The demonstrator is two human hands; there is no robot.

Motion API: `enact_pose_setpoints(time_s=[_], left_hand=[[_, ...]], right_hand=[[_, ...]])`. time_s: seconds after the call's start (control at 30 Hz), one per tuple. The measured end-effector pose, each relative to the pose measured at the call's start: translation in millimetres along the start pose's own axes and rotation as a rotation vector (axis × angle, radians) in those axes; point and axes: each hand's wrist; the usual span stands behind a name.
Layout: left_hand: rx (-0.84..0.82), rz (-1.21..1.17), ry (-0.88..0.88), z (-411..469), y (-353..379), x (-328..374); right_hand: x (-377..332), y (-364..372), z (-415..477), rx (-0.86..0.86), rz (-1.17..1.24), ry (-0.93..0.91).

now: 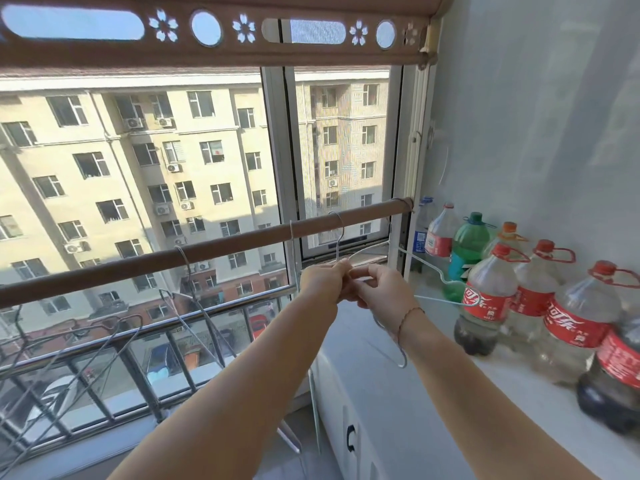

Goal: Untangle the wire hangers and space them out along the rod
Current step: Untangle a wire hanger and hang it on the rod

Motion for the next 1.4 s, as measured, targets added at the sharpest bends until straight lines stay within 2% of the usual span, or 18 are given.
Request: enact_pose_setpoints(time_s=[0.1,0.17,0.27,0.37,0.43,0.5,0.6,0.7,0.77,0.9,1.0,1.13,1.4], left_hand=[[-0.002,0.024,-0.011,0.9,1.2,-1.6],[0.005,0.033,-0.008,-3.1,2.6,-2.1],[-0.017,0.071,0.026,-14.7,2.0,-2.2],[0.009,0.057,0.141,-24.6,0.8,-1.6],[0.07,0.021,0.264,-26.4,2.6,-2.1],[0.113,0.046,0.398,-28.5,7.6,-0.3],[0.042,0.004,0.515,-35.5,22.5,5.8],[-0.136,0.034,0.428,-36.0,46.9,12.6],[-0.211,0.073,0.271,-25.3,66.2,13.1],[-0.211,0.031,-0.055,-3.0,94.3,9.9],[-0.169,-0.056,-0.155,8.7,103.3,10.8],[-0.15,-0.125,-0.121,19.1,107.4,7.7],[-0.055,-0.307,-0.017,33.5,98.5,26.6]], right_hand=[[2.7,-7.0,-3.9,-0.007,-0.044,-0.002],[3.0,-18.4,-4.2,0.049,-0.103,-0.032],[-0.1,-44.4,-0.2,0.244,-0.189,-0.132],[1.9,-73.6,12.8,0.4,-0.343,-0.209],[11.1,-90.8,25.8,0.381,-0.467,-0.181],[22.3,-103.5,35.7,0.288,-0.563,-0.076],[35.1,-114.2,39.9,0.205,-0.561,0.021],[44.8,-119.8,38.9,0.196,-0.498,0.021],[51.1,-122.3,38.2,0.189,-0.471,0.019],[60.0,-127.0,37.1,0.166,-0.398,0.024],[63.0,-129.0,33.8,0.145,-0.33,0.024],[68.1,-127.7,30.7,0.111,-0.153,0.018],[45.9,-104.0,40.5,0.176,-0.051,-0.017]])
Point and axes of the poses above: each hand's wrist, its own z-axis towards the middle knuckle, its own y-axis out of the palm, x = y × z, and after that the axes turned 1 degree about z, right-handed
